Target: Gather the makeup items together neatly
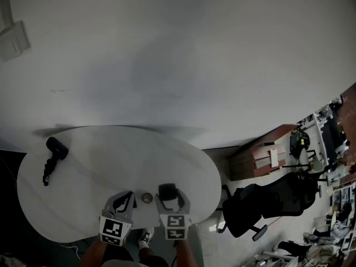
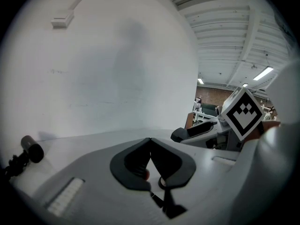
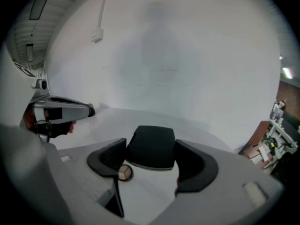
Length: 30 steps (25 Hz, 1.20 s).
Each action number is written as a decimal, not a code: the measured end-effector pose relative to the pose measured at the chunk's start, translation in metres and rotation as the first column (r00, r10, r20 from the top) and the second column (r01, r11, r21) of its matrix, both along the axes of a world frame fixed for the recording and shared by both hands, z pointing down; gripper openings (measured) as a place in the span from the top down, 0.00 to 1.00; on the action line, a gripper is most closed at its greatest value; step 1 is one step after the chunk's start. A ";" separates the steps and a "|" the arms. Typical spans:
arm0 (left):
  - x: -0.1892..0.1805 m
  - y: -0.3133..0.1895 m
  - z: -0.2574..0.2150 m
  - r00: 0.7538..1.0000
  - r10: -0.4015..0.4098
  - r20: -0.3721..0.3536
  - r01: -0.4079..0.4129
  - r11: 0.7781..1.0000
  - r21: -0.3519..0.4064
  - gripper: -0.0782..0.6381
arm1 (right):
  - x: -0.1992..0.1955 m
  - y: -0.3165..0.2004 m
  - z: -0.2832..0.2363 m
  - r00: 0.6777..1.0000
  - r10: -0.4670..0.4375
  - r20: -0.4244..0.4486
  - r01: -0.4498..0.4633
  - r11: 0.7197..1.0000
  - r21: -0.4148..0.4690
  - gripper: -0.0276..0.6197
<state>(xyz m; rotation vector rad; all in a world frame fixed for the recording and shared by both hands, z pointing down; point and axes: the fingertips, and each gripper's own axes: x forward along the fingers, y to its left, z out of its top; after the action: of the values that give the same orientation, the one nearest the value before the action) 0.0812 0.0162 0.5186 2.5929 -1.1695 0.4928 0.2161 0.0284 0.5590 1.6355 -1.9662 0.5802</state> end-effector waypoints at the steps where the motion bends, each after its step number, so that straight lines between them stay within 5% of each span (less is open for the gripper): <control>1: 0.002 0.003 0.003 1.000 -0.002 0.003 0.002 1.000 -0.003 0.88 | 0.003 0.003 0.004 1.000 -0.001 0.001 0.001 1.000 -0.006 0.45; 30: 0.000 0.044 0.087 0.994 -0.035 0.106 0.048 0.992 -0.121 0.88 | 0.019 0.033 0.122 0.999 -0.002 0.053 0.010 0.990 -0.139 0.45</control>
<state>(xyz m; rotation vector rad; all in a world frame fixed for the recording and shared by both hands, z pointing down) 0.0815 0.0601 0.6058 2.4595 -1.1833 0.6763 0.2349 0.0610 0.6807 1.5427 -1.9205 0.7481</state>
